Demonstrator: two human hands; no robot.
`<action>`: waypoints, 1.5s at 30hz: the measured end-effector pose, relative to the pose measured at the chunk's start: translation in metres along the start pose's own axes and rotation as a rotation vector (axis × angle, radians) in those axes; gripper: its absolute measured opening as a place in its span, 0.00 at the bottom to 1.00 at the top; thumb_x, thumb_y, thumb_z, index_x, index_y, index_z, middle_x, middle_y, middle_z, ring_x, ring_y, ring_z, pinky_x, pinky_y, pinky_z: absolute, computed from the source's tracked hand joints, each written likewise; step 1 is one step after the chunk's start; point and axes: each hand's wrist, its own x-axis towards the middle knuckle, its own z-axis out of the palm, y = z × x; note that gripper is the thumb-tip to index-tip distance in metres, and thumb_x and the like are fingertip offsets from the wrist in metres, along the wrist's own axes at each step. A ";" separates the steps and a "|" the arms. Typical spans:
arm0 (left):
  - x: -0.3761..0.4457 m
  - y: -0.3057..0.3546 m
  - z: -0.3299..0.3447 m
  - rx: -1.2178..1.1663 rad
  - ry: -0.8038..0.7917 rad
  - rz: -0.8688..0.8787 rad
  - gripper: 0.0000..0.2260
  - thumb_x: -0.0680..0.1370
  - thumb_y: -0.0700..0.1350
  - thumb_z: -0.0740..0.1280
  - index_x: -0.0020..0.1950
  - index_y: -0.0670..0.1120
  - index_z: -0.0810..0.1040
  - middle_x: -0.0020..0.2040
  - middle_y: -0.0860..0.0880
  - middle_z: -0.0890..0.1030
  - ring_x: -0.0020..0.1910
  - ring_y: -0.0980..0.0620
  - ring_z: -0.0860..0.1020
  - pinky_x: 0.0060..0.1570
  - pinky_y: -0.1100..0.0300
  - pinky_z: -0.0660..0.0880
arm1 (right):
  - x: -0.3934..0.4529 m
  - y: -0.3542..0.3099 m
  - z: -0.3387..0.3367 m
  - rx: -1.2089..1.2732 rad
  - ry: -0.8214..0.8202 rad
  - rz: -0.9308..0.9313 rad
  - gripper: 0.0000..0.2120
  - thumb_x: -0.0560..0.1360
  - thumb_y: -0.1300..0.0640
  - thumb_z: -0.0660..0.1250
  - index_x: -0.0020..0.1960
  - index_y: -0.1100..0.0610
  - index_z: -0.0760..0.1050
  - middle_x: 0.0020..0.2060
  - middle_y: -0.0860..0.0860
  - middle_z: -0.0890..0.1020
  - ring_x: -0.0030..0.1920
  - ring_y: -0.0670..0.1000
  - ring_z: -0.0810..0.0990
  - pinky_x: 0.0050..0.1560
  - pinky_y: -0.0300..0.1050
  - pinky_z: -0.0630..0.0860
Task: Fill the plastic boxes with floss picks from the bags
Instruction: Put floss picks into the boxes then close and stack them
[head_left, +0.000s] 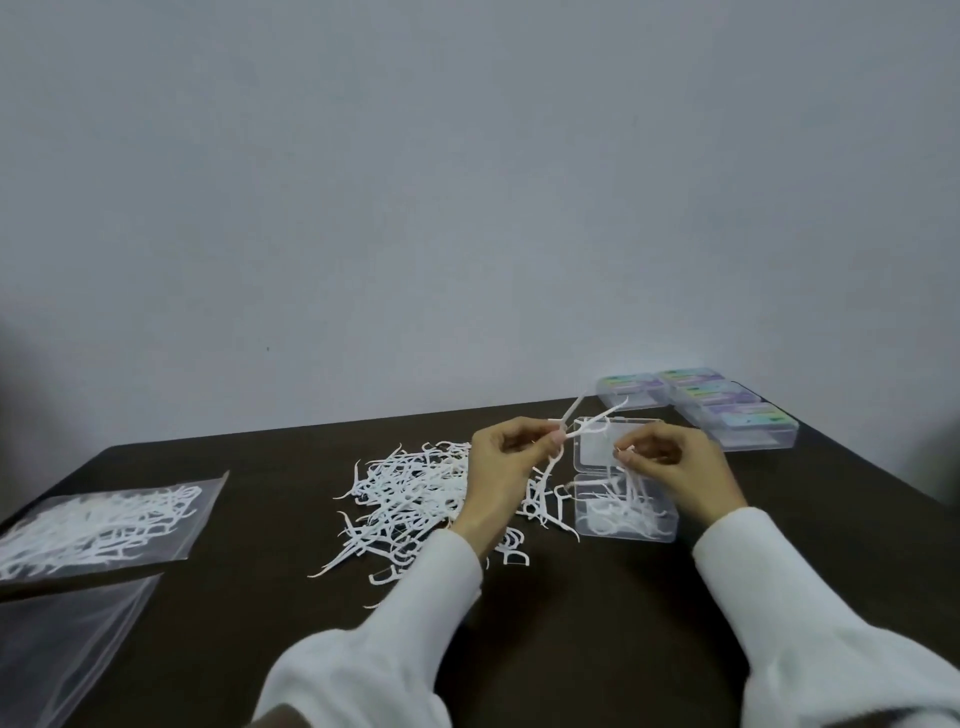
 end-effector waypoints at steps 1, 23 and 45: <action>0.000 -0.002 0.004 -0.006 0.000 -0.008 0.05 0.71 0.36 0.73 0.42 0.45 0.83 0.33 0.49 0.82 0.34 0.58 0.78 0.40 0.69 0.75 | 0.000 0.001 -0.002 -0.008 0.004 0.004 0.06 0.68 0.63 0.73 0.41 0.54 0.80 0.42 0.49 0.83 0.45 0.46 0.80 0.45 0.35 0.74; 0.005 -0.017 0.025 -0.140 0.023 -0.111 0.05 0.73 0.35 0.71 0.47 0.39 0.82 0.32 0.51 0.81 0.32 0.61 0.78 0.36 0.71 0.74 | -0.001 0.008 -0.014 -0.381 -0.048 -0.018 0.02 0.72 0.55 0.70 0.43 0.49 0.78 0.40 0.47 0.81 0.42 0.44 0.78 0.49 0.40 0.76; 0.012 -0.020 0.026 -0.125 0.047 -0.119 0.03 0.73 0.37 0.71 0.45 0.43 0.83 0.30 0.52 0.81 0.32 0.59 0.77 0.36 0.70 0.74 | 0.001 0.002 -0.022 -0.139 0.056 -0.065 0.06 0.72 0.61 0.70 0.49 0.55 0.77 0.37 0.46 0.79 0.40 0.40 0.76 0.36 0.22 0.71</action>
